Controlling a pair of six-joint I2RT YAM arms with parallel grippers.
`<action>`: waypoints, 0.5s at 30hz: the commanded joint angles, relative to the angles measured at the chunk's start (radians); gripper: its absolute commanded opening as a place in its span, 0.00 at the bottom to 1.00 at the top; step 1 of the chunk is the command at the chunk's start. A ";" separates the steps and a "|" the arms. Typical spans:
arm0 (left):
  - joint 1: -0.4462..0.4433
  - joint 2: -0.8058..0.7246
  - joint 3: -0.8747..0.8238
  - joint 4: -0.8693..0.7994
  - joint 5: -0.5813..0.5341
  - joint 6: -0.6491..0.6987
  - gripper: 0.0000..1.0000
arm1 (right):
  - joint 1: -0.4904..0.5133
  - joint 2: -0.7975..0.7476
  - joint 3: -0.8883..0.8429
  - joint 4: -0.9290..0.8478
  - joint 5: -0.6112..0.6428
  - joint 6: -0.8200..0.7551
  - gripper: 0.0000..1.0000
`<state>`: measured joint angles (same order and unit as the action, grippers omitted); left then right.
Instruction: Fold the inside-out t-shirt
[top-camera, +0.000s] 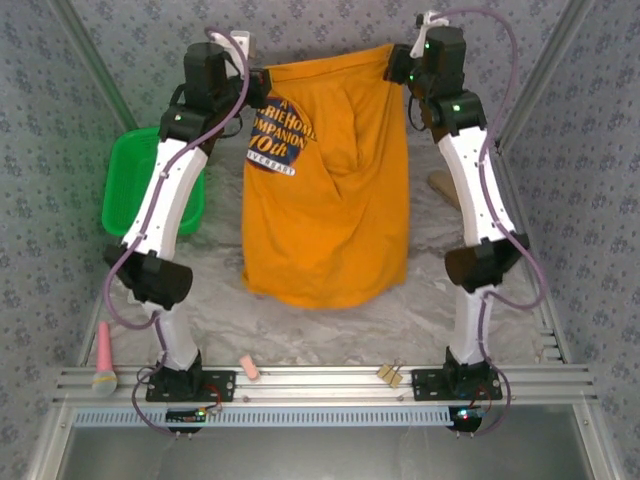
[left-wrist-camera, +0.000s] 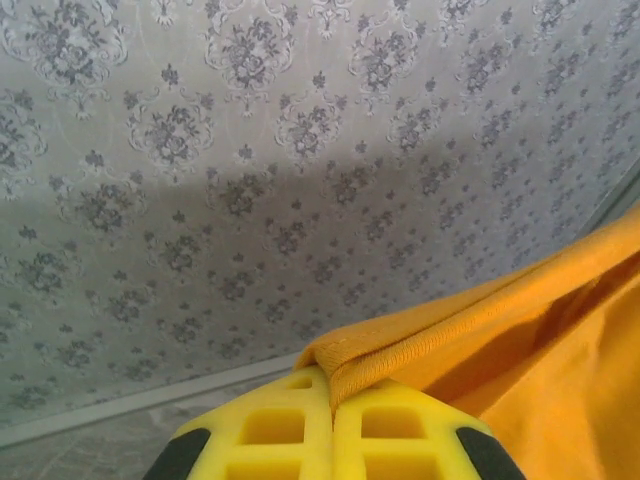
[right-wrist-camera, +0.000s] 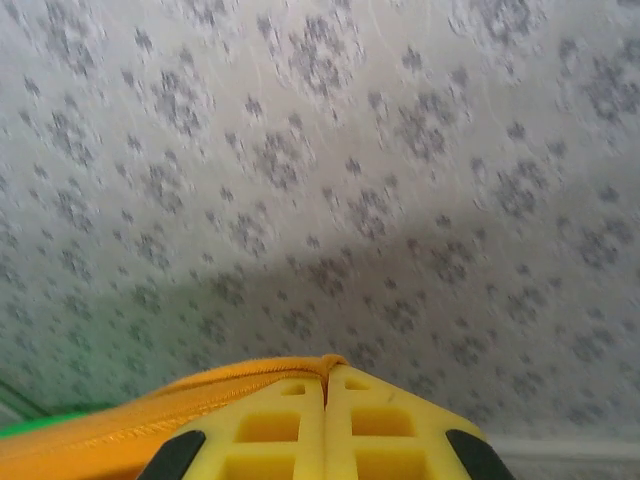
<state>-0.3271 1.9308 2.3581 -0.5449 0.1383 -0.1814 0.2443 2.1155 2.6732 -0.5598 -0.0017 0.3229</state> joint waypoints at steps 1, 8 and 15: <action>0.019 -0.024 0.260 -0.008 -0.037 0.063 0.00 | -0.036 0.052 0.399 -0.107 -0.017 0.002 0.00; 0.019 -0.071 0.255 -0.081 0.058 0.056 0.00 | -0.015 -0.215 0.064 -0.083 -0.005 -0.052 0.00; 0.007 -0.418 -0.544 0.093 0.123 0.018 0.00 | 0.111 -0.777 -1.127 0.364 0.172 -0.045 0.00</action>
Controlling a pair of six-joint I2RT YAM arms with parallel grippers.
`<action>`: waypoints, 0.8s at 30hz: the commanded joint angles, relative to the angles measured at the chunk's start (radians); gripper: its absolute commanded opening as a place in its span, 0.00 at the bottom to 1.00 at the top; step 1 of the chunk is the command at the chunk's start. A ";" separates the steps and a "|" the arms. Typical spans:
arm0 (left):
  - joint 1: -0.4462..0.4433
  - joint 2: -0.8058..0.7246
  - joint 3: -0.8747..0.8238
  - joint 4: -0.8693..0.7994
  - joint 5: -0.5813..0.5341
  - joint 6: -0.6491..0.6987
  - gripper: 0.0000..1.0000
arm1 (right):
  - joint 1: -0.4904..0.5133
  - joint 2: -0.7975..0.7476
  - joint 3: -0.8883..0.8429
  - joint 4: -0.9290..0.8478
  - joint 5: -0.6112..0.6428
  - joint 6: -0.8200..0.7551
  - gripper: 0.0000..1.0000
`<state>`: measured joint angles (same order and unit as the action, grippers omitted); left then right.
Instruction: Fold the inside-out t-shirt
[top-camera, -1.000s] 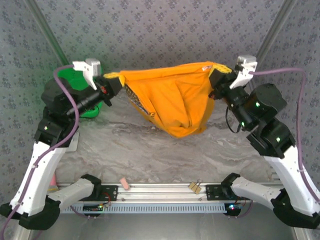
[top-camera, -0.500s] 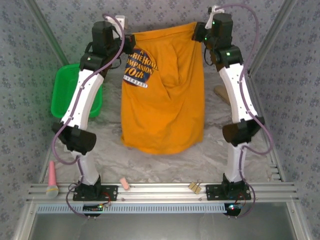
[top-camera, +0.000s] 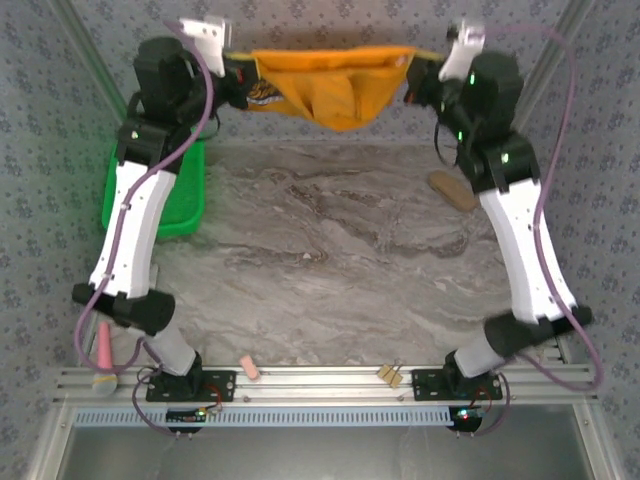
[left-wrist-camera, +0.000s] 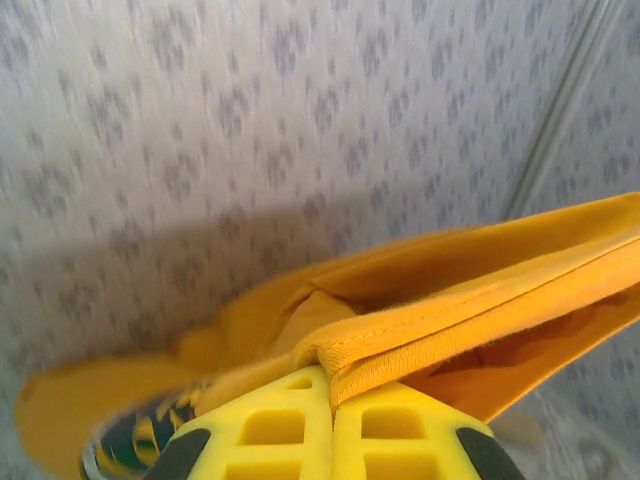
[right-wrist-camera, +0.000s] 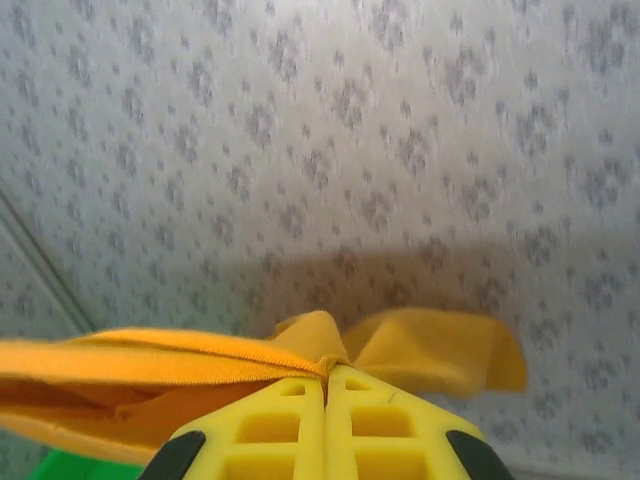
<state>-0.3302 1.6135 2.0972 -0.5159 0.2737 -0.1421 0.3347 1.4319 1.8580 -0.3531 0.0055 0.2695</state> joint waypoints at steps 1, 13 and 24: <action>0.006 -0.160 -0.440 0.121 -0.014 -0.039 0.00 | 0.041 -0.151 -0.442 0.169 0.190 0.038 0.00; -0.274 -0.755 -1.718 0.339 -0.174 -0.457 0.66 | 0.529 -0.755 -1.472 -0.095 0.385 0.469 0.45; -0.267 -0.498 -1.345 0.311 -0.175 -0.354 0.75 | 0.266 -0.237 -1.055 0.196 0.077 0.111 0.54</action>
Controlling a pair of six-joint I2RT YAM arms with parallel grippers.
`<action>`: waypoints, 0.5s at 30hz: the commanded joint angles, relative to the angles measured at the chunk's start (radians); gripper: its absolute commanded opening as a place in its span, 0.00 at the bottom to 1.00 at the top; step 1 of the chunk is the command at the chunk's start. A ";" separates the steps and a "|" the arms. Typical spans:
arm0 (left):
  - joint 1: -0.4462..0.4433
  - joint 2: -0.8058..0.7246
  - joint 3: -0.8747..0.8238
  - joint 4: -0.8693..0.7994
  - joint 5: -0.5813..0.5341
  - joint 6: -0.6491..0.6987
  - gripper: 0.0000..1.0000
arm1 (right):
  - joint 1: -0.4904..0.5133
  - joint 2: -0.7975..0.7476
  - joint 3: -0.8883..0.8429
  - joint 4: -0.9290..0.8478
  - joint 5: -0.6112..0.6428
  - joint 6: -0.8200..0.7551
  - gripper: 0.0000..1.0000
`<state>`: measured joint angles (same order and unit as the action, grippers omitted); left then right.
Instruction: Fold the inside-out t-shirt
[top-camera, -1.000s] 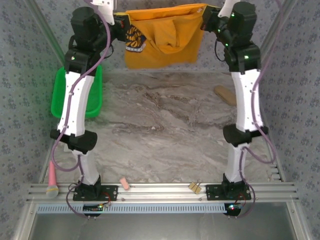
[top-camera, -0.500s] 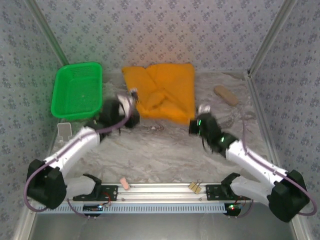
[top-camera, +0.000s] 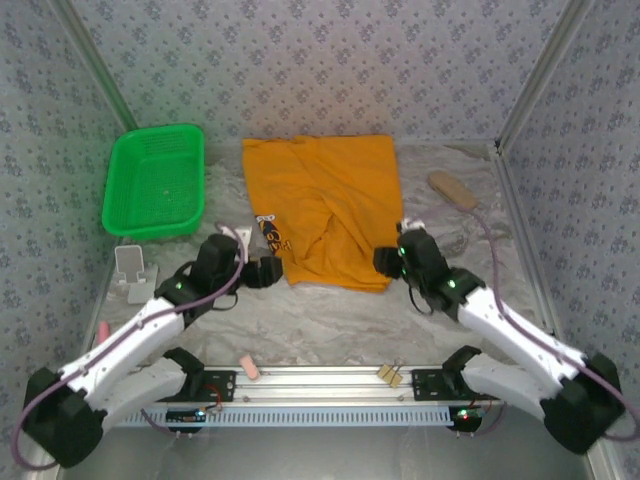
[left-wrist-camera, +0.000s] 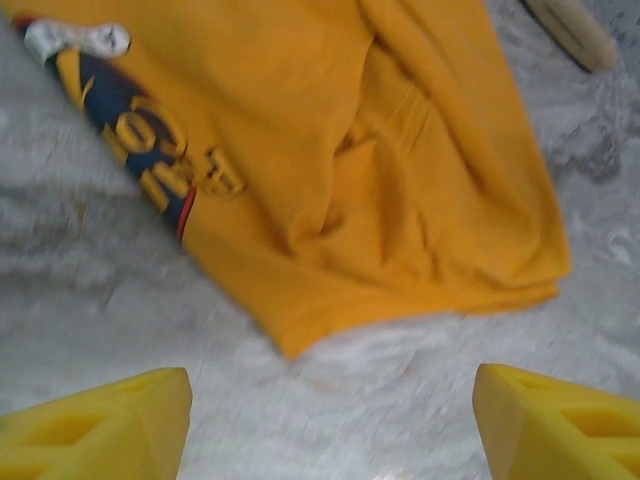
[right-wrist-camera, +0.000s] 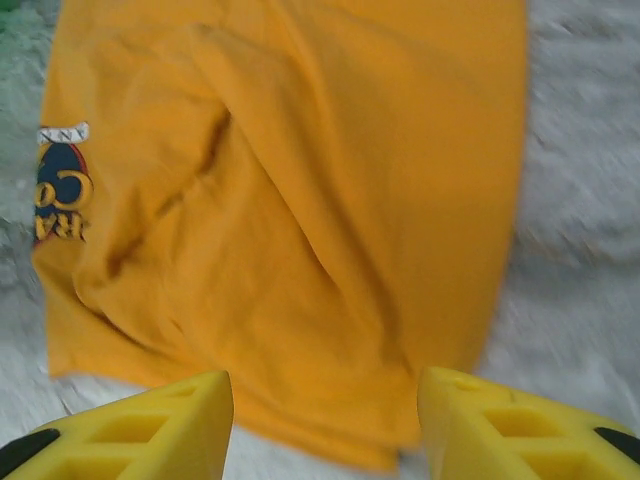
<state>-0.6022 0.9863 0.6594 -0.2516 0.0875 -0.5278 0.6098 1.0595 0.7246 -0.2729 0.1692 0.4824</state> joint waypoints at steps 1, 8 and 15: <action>0.005 0.191 0.134 0.055 0.021 0.044 0.75 | -0.012 0.198 0.109 0.137 -0.074 -0.112 0.55; 0.035 0.663 0.474 0.003 0.050 0.168 0.70 | -0.077 0.600 0.326 0.163 -0.314 -0.085 0.48; 0.048 0.853 0.595 -0.004 -0.024 0.207 0.68 | -0.008 0.768 0.354 0.142 -0.334 -0.092 0.32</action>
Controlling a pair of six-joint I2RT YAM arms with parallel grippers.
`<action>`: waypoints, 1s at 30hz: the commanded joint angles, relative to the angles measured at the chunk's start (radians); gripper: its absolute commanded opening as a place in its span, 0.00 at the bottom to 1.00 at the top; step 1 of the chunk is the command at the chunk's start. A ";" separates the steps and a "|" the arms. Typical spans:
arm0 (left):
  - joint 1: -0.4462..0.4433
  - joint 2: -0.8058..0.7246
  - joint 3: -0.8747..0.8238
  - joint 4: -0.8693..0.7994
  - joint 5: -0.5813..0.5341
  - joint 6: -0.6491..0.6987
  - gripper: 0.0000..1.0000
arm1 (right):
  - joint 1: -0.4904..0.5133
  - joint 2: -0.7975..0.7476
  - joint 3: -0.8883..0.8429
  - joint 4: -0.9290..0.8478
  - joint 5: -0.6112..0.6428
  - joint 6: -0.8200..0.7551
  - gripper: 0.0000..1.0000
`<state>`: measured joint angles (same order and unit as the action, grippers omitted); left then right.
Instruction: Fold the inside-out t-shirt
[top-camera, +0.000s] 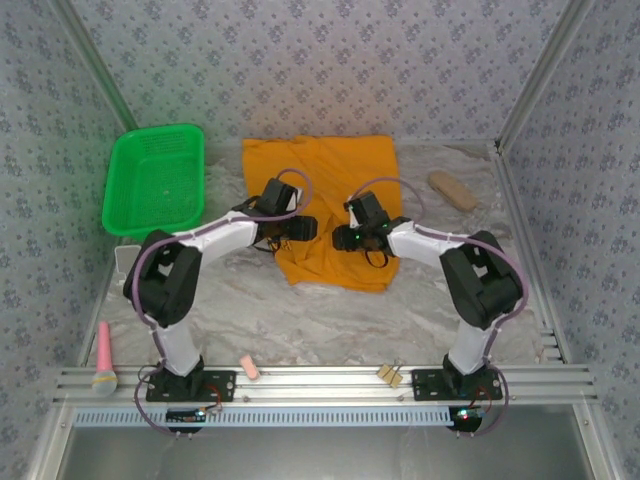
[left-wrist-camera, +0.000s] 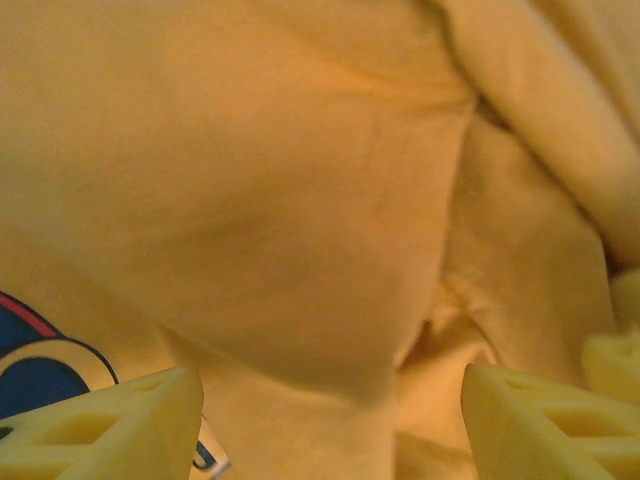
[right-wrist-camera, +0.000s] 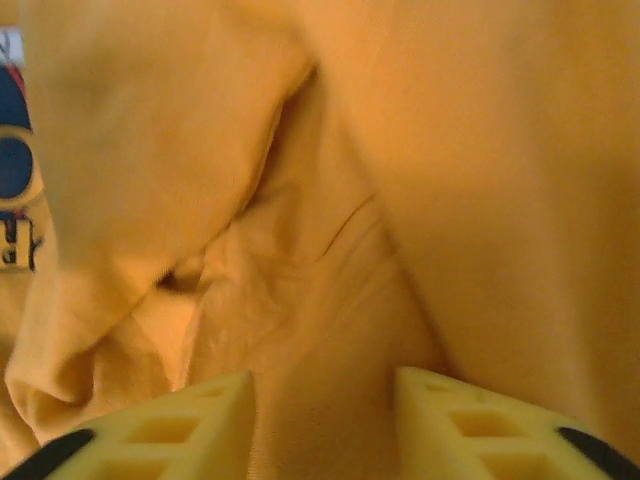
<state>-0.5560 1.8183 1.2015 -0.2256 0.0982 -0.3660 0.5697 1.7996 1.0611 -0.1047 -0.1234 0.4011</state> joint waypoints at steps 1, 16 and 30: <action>0.003 0.027 0.056 -0.032 -0.036 0.044 0.67 | 0.043 0.032 0.006 -0.030 -0.045 -0.016 0.23; -0.086 -0.125 -0.117 0.050 0.058 0.155 0.66 | 0.108 -0.322 -0.291 -0.203 -0.218 -0.094 0.25; -0.119 -0.155 -0.286 0.188 0.260 0.255 0.66 | 0.072 -0.143 -0.161 -0.051 -0.003 -0.099 0.33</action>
<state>-0.6609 1.6608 0.9115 -0.0998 0.3260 -0.1711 0.6544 1.6382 0.8837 -0.1761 -0.2111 0.3161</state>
